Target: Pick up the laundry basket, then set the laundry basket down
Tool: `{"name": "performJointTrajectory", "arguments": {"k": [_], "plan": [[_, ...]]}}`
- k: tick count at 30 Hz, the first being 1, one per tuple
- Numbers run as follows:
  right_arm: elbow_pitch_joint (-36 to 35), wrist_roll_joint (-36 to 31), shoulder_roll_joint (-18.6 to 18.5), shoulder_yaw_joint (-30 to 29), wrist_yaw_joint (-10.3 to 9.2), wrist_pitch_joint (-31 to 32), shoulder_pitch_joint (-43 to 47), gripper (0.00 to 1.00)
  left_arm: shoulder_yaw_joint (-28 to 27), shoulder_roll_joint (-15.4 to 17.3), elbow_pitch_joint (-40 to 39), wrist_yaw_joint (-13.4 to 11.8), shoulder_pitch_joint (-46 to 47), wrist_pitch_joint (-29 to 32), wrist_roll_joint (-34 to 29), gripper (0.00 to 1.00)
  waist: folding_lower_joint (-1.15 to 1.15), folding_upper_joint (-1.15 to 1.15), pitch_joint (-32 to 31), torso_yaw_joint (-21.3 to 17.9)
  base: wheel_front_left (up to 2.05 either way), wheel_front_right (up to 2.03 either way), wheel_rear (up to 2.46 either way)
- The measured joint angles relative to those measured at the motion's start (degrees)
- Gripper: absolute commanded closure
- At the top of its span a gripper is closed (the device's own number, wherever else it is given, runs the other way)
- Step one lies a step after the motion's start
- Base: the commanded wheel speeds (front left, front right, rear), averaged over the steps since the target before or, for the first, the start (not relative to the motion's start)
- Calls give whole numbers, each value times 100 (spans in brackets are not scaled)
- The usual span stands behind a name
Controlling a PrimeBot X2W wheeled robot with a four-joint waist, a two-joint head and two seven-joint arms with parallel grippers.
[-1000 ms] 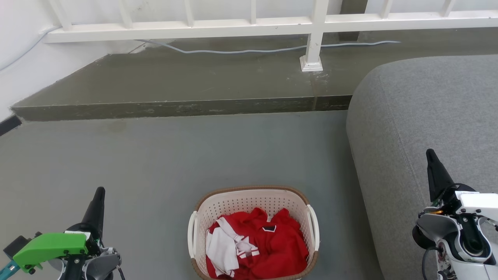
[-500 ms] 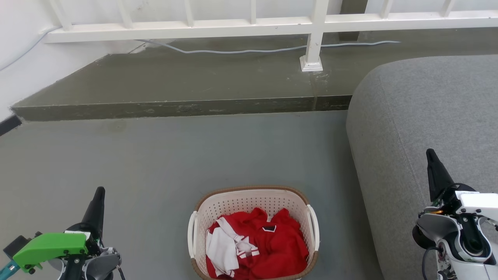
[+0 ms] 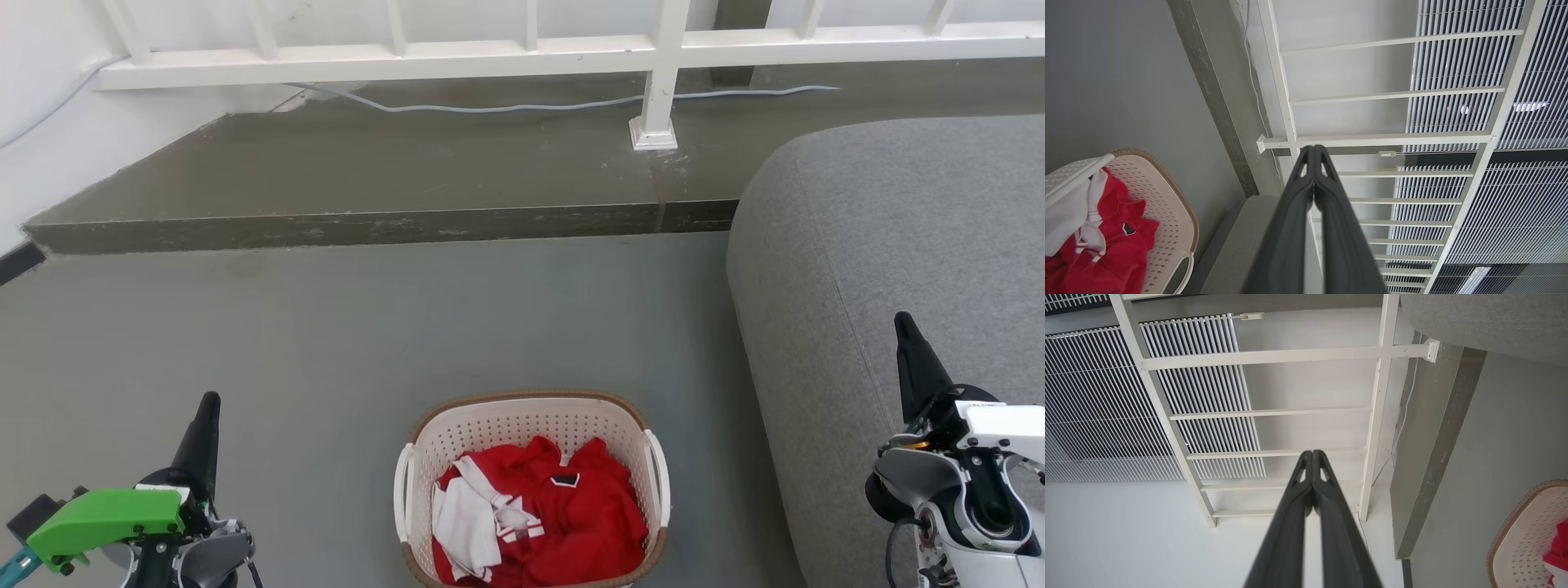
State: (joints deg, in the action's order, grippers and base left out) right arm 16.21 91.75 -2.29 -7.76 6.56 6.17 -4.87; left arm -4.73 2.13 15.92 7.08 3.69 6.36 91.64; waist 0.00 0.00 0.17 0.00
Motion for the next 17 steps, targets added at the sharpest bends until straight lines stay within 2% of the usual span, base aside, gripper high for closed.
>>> {"name": "performJointTrajectory", "arguments": {"k": [17], "plan": [[-3, 0, 0, 0, 0, 0, 0, 100, 0, -1, -1, 0, 0, -1, 0, 100, 0, 0, 0, 0, 0, 0, 0]]}}
